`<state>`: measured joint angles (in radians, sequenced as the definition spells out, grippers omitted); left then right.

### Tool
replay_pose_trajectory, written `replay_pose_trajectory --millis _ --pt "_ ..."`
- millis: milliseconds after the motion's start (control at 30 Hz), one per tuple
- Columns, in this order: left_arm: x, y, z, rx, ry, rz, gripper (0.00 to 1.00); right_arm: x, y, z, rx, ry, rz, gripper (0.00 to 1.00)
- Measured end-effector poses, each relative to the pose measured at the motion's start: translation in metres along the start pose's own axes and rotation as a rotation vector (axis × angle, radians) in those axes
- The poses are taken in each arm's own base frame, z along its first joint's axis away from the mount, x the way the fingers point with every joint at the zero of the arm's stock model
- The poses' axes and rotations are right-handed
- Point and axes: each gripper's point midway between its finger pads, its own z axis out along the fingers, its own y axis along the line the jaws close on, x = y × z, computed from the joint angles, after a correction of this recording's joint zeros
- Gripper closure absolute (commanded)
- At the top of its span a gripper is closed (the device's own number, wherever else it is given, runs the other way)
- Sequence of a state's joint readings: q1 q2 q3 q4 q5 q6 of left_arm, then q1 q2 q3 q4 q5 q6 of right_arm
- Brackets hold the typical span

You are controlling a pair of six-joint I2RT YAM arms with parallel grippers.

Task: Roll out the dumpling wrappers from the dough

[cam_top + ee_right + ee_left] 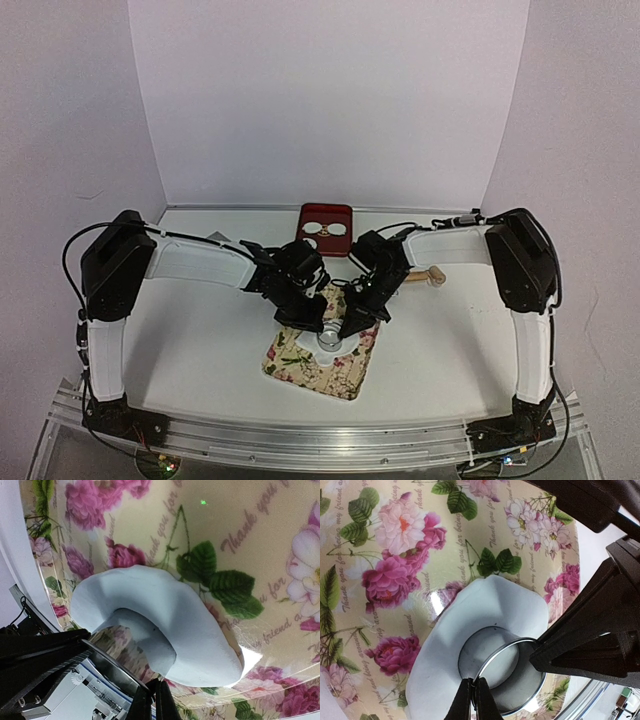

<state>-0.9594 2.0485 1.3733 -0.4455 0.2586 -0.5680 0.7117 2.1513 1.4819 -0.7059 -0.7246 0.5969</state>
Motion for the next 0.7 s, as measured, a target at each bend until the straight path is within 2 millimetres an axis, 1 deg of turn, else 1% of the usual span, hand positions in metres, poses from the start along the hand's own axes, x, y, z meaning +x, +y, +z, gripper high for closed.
replay_pose_trajectory --millis 300,700 --pt "-0.0013 0.0002 0.0016 -0.028 0.043 0.012 1.0 -0.0008 -0.0001 0.0007 0.052 0.012 0.015 1.0" --pt "0.0015 0.0014 0.005 0.023 0.022 -0.007 1.0 0.0013 -0.0043 0.0053 0.044 0.014 0.034 1.0"
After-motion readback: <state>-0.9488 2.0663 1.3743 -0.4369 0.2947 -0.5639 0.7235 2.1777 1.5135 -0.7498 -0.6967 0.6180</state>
